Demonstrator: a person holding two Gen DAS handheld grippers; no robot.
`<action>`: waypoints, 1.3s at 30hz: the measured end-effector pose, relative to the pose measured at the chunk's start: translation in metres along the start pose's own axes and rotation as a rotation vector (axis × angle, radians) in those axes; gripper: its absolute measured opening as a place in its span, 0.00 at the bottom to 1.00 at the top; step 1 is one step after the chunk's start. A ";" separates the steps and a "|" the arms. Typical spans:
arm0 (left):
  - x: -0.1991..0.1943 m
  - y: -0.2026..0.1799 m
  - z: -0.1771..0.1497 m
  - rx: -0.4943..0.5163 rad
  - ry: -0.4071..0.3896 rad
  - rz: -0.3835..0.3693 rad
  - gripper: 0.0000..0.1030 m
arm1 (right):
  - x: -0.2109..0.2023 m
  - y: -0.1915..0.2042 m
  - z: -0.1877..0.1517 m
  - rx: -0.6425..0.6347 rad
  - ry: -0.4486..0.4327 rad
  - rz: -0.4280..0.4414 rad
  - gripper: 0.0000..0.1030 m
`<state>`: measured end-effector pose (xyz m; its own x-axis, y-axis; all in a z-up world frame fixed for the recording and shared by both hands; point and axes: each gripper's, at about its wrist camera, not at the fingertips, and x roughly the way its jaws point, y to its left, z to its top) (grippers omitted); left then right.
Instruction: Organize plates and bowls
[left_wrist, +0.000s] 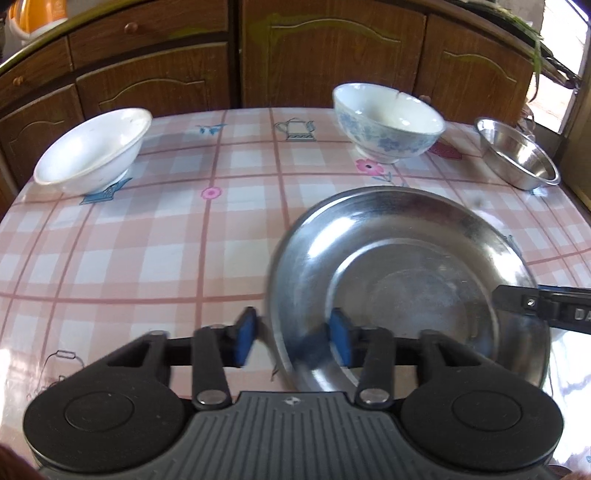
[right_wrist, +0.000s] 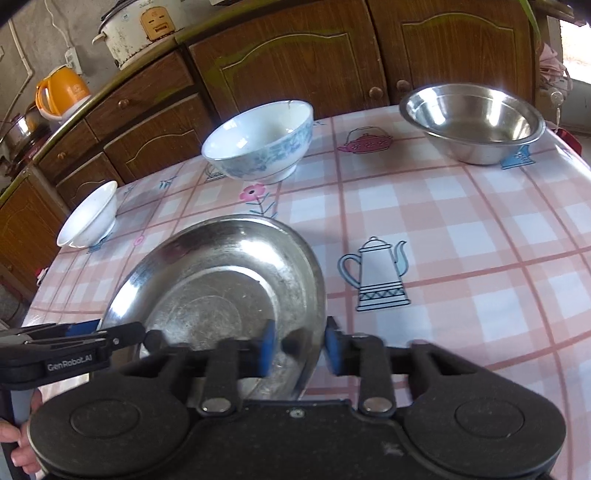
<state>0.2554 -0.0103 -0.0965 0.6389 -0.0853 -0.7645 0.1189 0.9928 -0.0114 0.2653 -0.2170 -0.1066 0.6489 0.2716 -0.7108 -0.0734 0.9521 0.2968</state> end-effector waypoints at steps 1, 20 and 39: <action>0.000 -0.001 0.001 -0.001 -0.001 0.009 0.34 | 0.000 0.002 0.000 -0.005 -0.004 -0.009 0.26; -0.062 0.000 0.022 -0.046 -0.139 -0.001 0.27 | -0.067 0.029 0.019 -0.062 -0.177 -0.034 0.22; -0.138 -0.013 0.027 -0.022 -0.272 0.014 0.27 | -0.150 0.053 0.018 -0.097 -0.313 -0.038 0.22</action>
<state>0.1861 -0.0135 0.0266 0.8216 -0.0876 -0.5633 0.0936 0.9954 -0.0183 0.1782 -0.2098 0.0271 0.8525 0.1935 -0.4855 -0.1065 0.9738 0.2011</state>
